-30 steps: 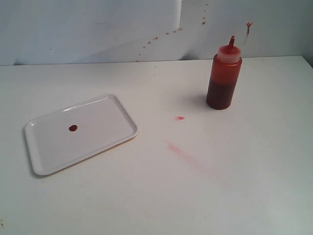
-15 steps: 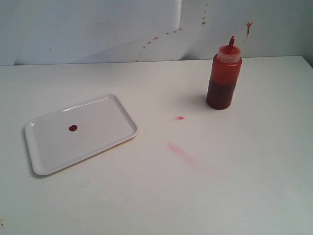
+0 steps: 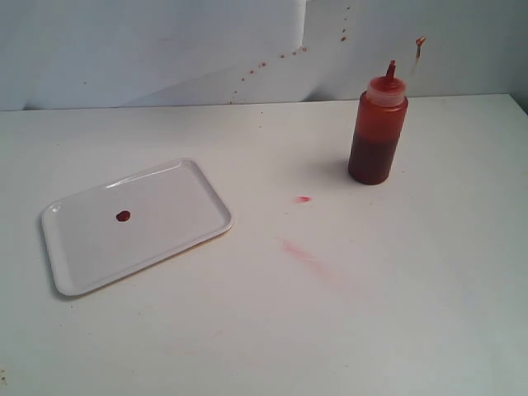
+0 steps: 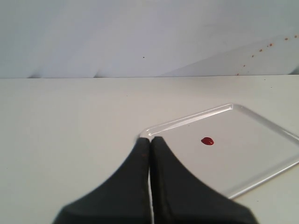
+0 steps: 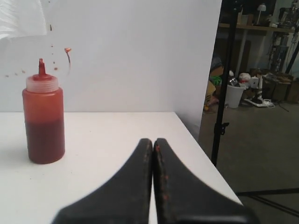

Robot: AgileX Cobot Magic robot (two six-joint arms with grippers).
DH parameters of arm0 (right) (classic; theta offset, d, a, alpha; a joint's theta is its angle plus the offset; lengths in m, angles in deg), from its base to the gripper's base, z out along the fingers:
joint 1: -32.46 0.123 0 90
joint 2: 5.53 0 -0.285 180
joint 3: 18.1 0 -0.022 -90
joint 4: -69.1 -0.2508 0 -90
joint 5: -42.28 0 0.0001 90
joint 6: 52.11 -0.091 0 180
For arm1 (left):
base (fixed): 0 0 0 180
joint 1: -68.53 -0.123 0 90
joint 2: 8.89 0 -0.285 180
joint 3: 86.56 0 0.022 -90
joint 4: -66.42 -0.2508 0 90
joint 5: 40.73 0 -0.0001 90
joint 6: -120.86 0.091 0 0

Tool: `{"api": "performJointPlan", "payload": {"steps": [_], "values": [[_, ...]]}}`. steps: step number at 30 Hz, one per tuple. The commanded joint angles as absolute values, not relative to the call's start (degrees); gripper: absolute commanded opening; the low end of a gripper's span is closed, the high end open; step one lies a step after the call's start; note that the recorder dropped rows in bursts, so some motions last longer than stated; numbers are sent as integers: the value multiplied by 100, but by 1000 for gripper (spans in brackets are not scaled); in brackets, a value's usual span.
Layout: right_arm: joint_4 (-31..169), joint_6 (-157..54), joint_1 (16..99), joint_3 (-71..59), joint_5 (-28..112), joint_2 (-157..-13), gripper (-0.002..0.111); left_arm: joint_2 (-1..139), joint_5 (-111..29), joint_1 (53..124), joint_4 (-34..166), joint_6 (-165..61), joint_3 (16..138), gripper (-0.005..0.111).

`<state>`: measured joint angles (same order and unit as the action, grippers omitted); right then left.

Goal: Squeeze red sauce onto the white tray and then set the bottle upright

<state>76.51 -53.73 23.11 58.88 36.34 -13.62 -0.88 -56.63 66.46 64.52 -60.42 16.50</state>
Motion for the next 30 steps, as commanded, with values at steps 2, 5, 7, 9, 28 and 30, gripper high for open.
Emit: {"api": "performJointPlan", "payload": {"steps": [2,5,7,9,28,30], "values": [[7620,-5396,2326,5912,2916,-1331,0,-110,-5596,6642,6437,-6037,1623,0],[7620,-5385,2326,5912,2208,-1331,0,-110,-5596,6642,6437,-6037,1623,0],[7620,-5411,2383,5912,2209,-1331,0,-110,-5596,6642,6437,-6037,1623,0],[7594,-5526,2600,5912,2222,-1331,0,-110,-5596,6642,6437,-6037,1623,0],[7642,-5959,3485,5912,2222,-1331,0,-110,-5596,6642,6437,-6037,1623,0],[7642,-6053,3544,5912,2222,-1331,0,-110,-5596,6642,6437,-6037,1623,0]]}}
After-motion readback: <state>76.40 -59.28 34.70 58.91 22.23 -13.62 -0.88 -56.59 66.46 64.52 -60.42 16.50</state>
